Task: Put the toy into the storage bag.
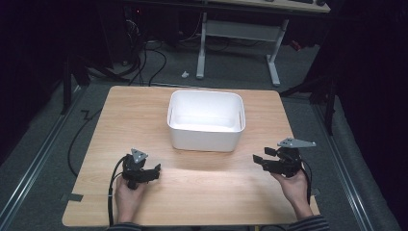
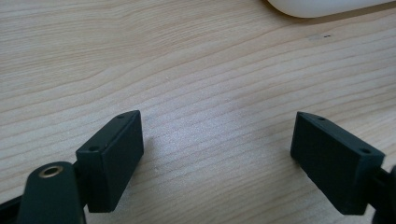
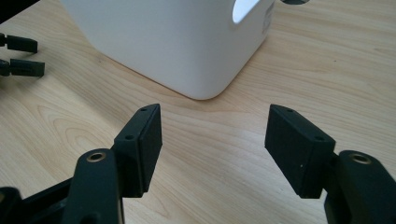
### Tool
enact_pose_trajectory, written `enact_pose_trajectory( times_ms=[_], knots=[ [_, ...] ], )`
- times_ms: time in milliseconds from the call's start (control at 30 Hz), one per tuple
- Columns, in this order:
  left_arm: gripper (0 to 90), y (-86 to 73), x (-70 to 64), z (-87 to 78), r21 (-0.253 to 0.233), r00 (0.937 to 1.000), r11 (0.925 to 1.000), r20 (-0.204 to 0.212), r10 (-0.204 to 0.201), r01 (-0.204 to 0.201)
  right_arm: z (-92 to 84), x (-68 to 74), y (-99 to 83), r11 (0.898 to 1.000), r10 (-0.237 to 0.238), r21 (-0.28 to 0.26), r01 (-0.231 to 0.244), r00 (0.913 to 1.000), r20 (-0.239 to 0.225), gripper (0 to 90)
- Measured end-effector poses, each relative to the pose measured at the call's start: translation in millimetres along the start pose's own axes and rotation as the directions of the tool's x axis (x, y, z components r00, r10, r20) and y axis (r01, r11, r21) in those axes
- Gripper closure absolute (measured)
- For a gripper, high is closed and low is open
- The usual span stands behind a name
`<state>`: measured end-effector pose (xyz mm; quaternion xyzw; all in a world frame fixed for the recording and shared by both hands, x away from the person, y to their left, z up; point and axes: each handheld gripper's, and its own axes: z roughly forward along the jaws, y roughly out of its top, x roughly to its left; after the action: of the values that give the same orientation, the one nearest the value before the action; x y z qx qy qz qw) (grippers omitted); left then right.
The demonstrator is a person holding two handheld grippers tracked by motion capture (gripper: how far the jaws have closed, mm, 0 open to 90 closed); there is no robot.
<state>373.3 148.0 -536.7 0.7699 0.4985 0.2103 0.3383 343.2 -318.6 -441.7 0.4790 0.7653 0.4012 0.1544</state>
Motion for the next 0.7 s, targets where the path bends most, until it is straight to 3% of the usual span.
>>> enact_pose_trajectory(
  times_ms=[367,700],
  knots=[
    [17.4,0.0,0.0,0.0,0.000,1.0000,1.0000,0.000,0.000,0.000,28.1,7.5,-10.1,1.000,0.002,0.031,-0.001,1.0000,-0.009,36.4],
    [17.4,0.0,0.0,0.0,0.000,1.0000,1.0000,0.000,0.000,0.000,45.4,7.3,-21.5,0.997,-0.008,0.071,0.006,0.9997,0.021,36.4]
  ],
)
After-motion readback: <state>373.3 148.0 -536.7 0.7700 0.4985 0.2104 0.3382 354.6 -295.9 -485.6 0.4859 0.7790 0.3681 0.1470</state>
